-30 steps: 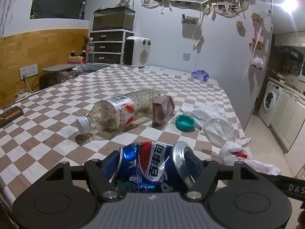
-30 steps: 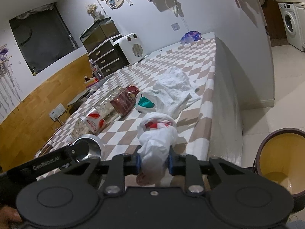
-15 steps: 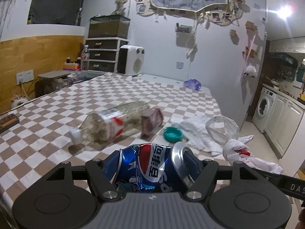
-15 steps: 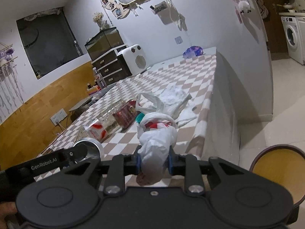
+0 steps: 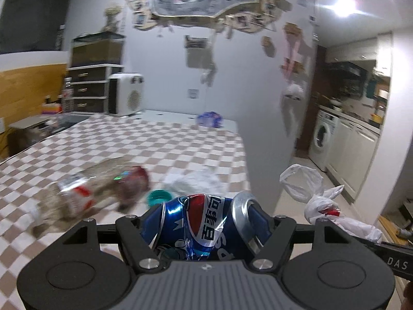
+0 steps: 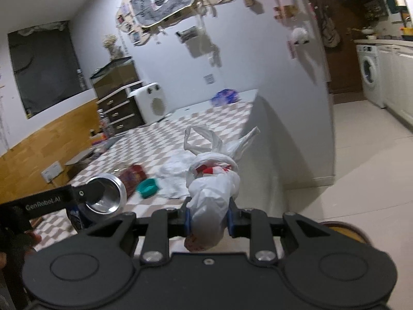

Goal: Collect trash
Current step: 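Carry the Pepsi can and white bag with both grippers over the bin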

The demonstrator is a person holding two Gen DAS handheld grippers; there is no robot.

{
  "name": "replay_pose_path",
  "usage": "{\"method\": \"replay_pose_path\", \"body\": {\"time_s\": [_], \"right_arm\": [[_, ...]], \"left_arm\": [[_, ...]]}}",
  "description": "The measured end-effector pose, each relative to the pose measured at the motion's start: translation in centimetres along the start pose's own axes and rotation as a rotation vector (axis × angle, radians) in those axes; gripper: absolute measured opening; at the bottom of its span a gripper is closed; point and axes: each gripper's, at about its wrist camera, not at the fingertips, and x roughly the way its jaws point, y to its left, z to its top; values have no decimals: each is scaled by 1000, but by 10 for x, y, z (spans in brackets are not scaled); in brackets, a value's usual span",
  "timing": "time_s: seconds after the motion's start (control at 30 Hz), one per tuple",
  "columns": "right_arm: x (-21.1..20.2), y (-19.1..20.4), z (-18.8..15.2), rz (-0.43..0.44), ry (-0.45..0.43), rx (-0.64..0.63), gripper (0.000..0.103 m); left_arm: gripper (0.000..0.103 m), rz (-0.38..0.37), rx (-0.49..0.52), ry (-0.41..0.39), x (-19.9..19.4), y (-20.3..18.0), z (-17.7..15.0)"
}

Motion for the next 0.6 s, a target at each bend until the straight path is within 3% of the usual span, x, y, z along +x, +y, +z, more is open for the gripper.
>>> {"method": "replay_pose_path", "body": {"time_s": [0.6], "right_arm": [[-35, -111, 13, -248, 6, 34, 26]], "left_arm": [[72, -242, 134, 133, 56, -139, -9]]}}
